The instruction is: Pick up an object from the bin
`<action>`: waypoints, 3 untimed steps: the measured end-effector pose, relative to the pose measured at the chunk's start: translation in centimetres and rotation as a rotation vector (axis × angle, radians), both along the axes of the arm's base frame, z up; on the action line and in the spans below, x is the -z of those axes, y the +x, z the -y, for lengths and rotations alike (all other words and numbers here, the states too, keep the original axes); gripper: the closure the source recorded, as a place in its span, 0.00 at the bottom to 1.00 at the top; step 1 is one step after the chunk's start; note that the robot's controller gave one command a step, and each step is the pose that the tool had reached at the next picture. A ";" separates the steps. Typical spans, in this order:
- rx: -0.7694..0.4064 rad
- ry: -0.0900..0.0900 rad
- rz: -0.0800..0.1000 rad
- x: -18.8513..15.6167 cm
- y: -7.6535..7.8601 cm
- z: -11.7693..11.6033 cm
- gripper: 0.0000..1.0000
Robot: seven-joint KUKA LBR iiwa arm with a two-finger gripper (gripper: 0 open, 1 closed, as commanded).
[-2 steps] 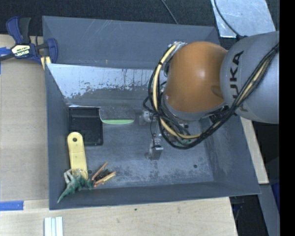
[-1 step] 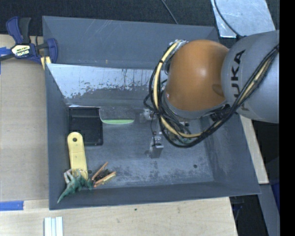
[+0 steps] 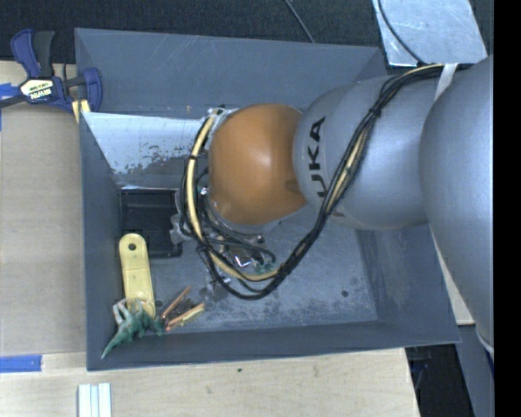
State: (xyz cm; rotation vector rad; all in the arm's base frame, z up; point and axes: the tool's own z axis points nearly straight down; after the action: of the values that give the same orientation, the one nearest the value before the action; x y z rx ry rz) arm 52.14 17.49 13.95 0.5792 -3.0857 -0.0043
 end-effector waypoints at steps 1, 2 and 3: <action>-0.070 -0.002 0.007 -1.6 -2.7 -0.1 0.00; -0.551 0.002 0.009 0.2 -2.5 -3.1 0.00; -0.360 -0.009 0.006 6.2 -3.2 -2.3 0.00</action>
Offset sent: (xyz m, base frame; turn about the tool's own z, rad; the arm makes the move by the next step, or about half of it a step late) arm -0.0250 0.0303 -0.0017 -0.5519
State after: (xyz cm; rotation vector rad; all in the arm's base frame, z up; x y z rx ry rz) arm 48.96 19.79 7.72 1.1229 -2.9357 0.0113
